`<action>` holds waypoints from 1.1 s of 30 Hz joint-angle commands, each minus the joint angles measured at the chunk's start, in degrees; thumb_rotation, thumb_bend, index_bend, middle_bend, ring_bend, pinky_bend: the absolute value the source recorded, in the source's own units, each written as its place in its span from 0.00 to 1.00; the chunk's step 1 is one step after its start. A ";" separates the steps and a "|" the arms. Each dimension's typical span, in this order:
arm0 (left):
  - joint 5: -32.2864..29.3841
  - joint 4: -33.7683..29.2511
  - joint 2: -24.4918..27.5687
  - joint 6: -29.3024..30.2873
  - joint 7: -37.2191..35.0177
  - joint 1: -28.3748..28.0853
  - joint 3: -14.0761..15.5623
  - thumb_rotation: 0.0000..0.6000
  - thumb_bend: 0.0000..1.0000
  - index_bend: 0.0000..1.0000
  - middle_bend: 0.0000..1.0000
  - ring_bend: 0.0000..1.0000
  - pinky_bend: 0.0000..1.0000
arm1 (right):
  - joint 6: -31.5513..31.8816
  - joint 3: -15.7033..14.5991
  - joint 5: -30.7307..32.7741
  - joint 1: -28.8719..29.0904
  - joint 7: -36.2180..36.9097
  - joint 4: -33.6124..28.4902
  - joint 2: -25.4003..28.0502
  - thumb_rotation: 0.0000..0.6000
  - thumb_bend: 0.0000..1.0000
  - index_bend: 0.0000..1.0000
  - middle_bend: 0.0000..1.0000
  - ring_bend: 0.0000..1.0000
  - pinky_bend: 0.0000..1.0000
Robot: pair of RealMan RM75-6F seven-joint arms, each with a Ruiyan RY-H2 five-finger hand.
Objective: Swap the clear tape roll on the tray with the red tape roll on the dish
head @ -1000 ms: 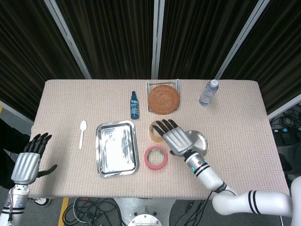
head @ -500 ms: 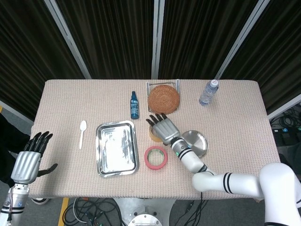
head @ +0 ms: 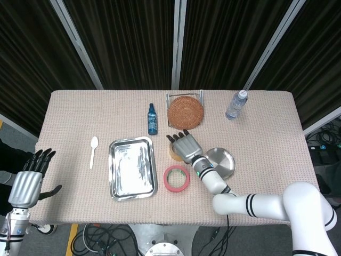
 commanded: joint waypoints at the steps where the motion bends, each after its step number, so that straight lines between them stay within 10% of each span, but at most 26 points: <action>1: -0.06 -0.08 -0.07 -0.09 0.02 0.02 -0.01 1.00 0.11 0.07 0.06 0.01 0.16 | 1.55 -0.03 -2.01 -0.56 1.22 -0.75 0.33 1.00 0.19 0.00 0.27 0.20 0.12; 17: 0.53 -1.59 0.02 -1.54 0.53 -0.57 0.26 1.00 0.11 0.07 0.06 0.01 0.16 | 14.11 -6.97 -15.18 -12.30 4.90 -22.06 19.04 1.00 0.19 0.00 0.30 0.23 0.12; 33: 1.61 -1.70 -0.30 -2.58 0.56 -1.46 0.50 1.00 0.11 0.07 0.06 0.00 0.16 | 13.55 -10.85 -17.31 -19.88 9.28 -17.98 18.11 1.00 0.19 0.00 0.30 0.21 0.12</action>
